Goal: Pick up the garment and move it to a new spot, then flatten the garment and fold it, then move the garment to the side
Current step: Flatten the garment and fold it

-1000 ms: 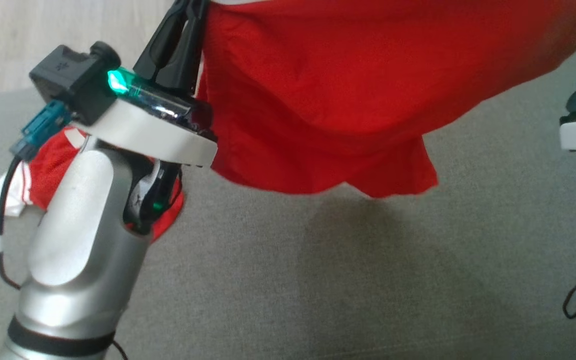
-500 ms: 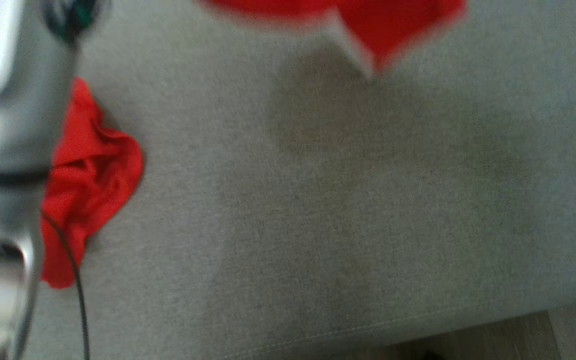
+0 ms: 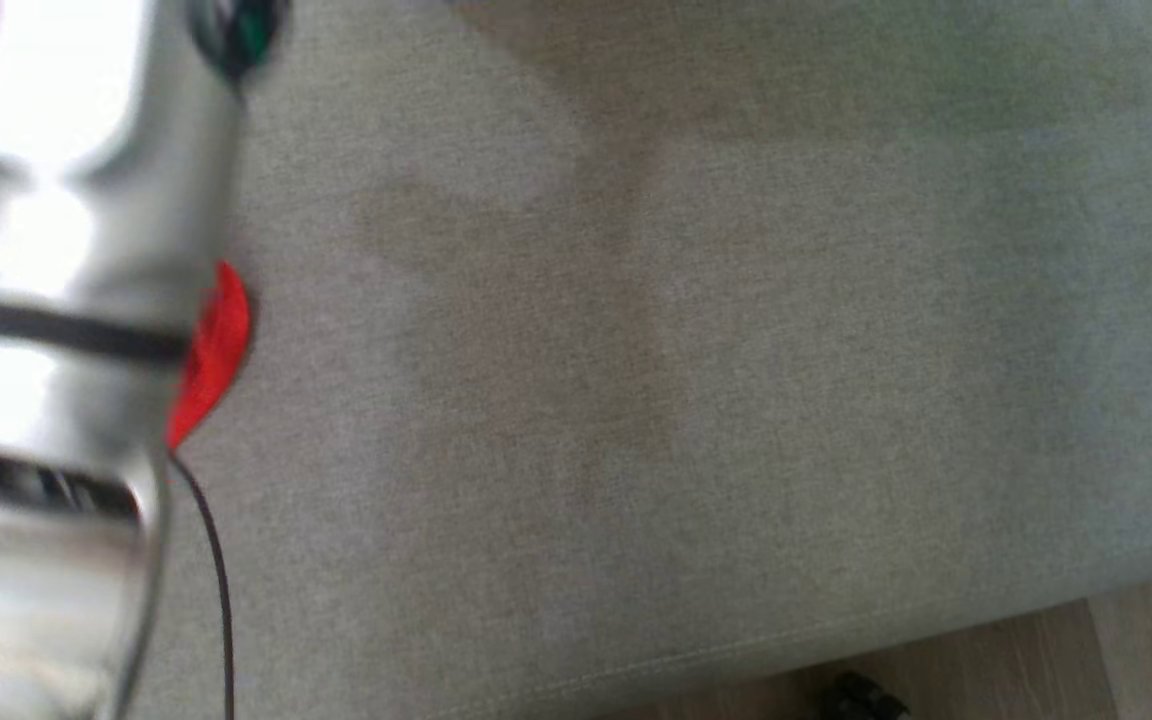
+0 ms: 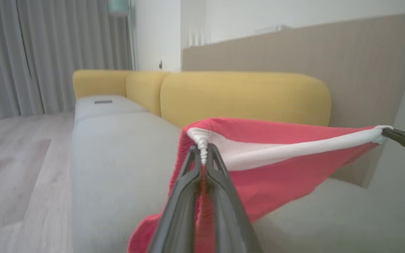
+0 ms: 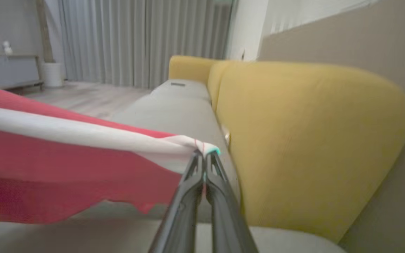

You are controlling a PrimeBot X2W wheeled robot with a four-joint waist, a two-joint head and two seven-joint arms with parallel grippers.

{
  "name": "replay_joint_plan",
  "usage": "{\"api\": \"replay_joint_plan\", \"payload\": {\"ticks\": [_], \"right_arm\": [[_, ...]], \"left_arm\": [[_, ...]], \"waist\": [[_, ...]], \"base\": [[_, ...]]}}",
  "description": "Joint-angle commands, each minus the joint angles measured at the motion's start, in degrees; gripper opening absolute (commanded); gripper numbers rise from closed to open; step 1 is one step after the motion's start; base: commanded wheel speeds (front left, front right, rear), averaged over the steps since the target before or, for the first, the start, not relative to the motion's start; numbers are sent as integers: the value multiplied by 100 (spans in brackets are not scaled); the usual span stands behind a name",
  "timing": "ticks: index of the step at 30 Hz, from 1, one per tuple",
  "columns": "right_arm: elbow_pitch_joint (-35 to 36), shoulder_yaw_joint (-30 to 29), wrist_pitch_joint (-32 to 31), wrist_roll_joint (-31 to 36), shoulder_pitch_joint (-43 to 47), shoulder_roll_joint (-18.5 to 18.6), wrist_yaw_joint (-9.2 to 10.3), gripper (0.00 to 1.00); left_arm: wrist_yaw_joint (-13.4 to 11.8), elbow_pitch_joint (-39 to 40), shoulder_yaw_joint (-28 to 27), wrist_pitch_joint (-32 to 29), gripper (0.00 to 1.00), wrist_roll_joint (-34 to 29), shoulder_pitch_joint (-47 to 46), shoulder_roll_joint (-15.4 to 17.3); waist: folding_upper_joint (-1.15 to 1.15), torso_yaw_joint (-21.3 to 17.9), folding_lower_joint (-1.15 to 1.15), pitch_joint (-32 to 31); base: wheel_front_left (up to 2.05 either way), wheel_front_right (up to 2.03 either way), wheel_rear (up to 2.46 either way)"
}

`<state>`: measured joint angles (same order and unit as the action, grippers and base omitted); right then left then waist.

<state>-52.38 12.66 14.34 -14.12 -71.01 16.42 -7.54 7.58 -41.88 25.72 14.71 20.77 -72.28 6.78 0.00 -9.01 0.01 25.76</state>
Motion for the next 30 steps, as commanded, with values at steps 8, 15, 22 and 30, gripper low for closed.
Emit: {"api": "replay_joint_plan", "payload": {"ticks": [8, 15, 22, 30], "right_arm": [[65, 1420, -495, -1074, 1260, 543, 5, 0], [727, 2076, -832, -2002, 2314, 1376, 5, 0], [1132, 2193, -938, -2281, 2951, 1795, 5, 0], [1538, 1885, -976, -2357, 3696, 2051, 5, 0]], "left_arm": [[-10, 551, 625, 28, 0, 200, 1864, 334], [-10, 1045, 921, 29, 0, 167, 3026, 522], [-9, 1392, 900, 29, 0, 57, 3621, 559], [-9, 1782, 903, 29, 0, -115, 4273, 469]], "waist": [[0, 81, -1, -465], [0, 153, -1, -928], [0, 125, -1, -1243], [0, 63, -1, -1608]], "base": [[0, 0, 0], [0, 0, 0], [0, 0, 0], [0, 0, 0]]}}
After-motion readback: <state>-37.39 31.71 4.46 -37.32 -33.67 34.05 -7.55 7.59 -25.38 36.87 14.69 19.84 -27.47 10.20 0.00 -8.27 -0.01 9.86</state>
